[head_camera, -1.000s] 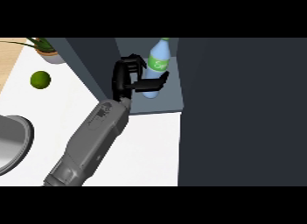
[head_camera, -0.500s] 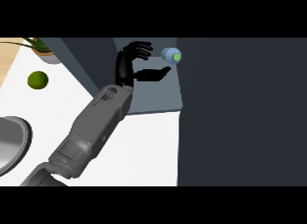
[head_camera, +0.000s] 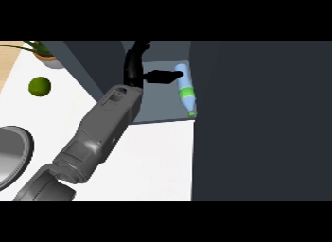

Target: Pick up the bottled water, place it into the cabinet and close the cabinet

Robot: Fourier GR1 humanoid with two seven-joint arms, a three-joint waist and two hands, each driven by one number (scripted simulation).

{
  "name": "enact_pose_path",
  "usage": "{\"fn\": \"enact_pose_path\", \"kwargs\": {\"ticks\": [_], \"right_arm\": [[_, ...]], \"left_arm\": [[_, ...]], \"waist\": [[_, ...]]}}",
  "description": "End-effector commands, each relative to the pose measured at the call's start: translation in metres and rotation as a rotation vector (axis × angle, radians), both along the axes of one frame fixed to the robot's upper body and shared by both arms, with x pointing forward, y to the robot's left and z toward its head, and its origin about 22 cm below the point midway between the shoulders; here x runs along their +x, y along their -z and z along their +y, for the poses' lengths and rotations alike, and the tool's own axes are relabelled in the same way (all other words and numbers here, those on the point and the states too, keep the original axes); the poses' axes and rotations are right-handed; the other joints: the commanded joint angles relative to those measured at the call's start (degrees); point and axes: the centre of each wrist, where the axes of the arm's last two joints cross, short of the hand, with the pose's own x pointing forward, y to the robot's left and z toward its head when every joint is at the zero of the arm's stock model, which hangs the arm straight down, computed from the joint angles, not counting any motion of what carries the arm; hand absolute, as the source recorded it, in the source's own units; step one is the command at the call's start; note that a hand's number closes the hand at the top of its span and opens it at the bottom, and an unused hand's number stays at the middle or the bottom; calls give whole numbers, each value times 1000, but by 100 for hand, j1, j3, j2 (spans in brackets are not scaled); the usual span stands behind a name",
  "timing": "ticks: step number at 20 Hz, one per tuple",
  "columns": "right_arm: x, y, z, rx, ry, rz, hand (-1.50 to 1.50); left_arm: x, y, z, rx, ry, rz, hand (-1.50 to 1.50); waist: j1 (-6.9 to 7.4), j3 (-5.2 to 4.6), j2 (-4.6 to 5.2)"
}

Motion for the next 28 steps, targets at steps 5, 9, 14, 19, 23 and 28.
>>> {"fn": "enact_pose_path", "kwargs": {"ticks": [5,9,14,19,23,28], "right_arm": [[1,-19,15,-9,-6,-59,-150],[-2,-24,19,-20,-5,-53,-150],[3,-29,15,-7,-23,-50,-150],[4,-36,19,-26,2,-40,-150],[2,-31,23,-30,7,-41,-150],[-4,-35,18,-47,21,-24,-150]], "left_arm": [[9,-28,-13,-124,116,-135,-150],[7,-22,-11,-121,148,-194,-150],[0,-10,-9,-180,148,-182,-150],[-9,0,-9,-211,161,-212,-150],[-21,-2,-23,-280,217,-153,-150],[-60,32,-24,-336,263,-125,-150]], "waist": [[83,-3,-17],[69,-1,-37],[48,3,-87],[197,3,-136],[149,4,-154],[311,4,-188]]}}
